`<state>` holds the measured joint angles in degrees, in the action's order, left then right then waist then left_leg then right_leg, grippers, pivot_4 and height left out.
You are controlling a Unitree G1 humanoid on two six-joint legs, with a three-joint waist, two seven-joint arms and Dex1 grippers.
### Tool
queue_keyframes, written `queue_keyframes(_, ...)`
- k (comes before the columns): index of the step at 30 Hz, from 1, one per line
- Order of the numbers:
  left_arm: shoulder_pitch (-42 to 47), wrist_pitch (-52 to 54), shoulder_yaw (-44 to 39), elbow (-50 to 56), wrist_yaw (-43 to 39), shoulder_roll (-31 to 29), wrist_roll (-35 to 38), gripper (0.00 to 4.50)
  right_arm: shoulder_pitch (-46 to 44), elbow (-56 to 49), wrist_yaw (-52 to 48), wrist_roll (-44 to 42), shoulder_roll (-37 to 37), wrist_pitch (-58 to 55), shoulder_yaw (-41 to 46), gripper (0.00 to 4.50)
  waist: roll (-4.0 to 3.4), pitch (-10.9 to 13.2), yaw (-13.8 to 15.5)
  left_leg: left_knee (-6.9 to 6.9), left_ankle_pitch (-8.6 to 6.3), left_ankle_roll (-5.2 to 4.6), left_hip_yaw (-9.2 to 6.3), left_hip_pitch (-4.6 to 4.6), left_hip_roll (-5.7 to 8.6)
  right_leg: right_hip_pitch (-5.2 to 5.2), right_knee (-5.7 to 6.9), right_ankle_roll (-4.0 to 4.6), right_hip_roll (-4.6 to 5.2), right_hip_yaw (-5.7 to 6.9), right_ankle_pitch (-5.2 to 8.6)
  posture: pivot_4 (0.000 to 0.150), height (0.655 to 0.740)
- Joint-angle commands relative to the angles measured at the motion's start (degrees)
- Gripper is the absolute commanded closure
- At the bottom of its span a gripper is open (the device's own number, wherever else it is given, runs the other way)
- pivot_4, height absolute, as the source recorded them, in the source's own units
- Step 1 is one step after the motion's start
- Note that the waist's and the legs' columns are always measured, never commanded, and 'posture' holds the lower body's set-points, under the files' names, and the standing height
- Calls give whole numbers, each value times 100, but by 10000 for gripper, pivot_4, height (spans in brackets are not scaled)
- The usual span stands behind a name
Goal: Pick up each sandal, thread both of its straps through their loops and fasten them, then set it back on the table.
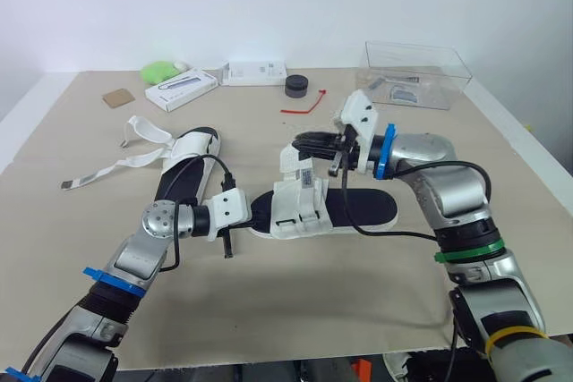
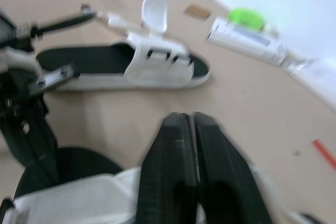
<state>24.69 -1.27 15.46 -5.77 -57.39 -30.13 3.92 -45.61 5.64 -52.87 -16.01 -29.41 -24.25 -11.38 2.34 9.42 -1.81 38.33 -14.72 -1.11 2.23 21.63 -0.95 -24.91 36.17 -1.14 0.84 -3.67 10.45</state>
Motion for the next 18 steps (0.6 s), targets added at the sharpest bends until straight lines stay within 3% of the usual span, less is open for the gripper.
queue_keyframes(1, -106, 120, 146, -218, -41, -50, -197, 45000, -1, 135, -204, 165, -56, -12, -101, 44664, 0, 0, 1, 0, 0, 0, 0, 0, 0, 0, 0, 0, 1, 0, 0, 1500, 7400)
queue_keyframes(18, -235, 175, 116, -50, -59, -122, -154, 45000, 15, 797, -776, 1178, -258, 450, -637, 44664, -1, -1, 0, 1, 0, 0, 1, -4, 0, 1, 1, 4, -1, 1, 1, 1500, 7400)
